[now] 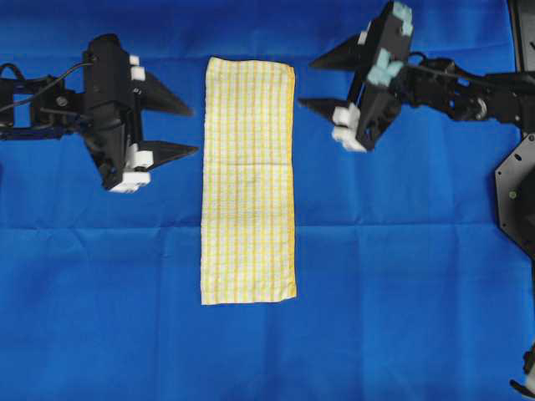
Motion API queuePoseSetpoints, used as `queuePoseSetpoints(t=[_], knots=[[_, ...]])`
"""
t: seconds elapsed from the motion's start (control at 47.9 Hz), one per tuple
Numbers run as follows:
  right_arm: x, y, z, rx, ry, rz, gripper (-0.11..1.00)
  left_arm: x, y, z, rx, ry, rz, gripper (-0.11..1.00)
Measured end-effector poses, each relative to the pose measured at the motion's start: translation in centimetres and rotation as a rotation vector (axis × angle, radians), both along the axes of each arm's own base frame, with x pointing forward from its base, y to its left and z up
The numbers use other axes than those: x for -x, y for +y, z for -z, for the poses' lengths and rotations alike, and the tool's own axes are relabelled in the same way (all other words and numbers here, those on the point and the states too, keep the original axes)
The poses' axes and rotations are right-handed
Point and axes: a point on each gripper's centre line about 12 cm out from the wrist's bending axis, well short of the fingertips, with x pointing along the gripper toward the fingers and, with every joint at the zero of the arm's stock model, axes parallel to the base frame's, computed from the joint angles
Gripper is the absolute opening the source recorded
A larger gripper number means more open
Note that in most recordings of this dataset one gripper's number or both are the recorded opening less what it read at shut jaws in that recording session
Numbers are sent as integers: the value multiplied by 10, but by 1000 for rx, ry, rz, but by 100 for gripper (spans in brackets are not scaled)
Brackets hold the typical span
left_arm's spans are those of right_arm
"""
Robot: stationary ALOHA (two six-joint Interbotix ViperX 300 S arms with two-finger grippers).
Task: Fold the yellow towel.
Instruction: 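Grasp the strip's top two corners with left and right grippers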
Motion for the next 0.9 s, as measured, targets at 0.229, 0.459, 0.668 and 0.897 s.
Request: queuePoseSetpoints(t=[0.229,0.459,0.668,0.897], knots=[[-9,-33,23,-23,57,82,76,-4,52,31,-29,17,-133,77],[-19,-60,56,-66,121,153,77,-8,93,68,-28,33,-241,77],[-26,-71,87,-106,173,192,76,-13,119,91,-15,48,-305,77],[-31,-76,101,-134,185,226,76,-25,128,117,3,69,-319,77]])
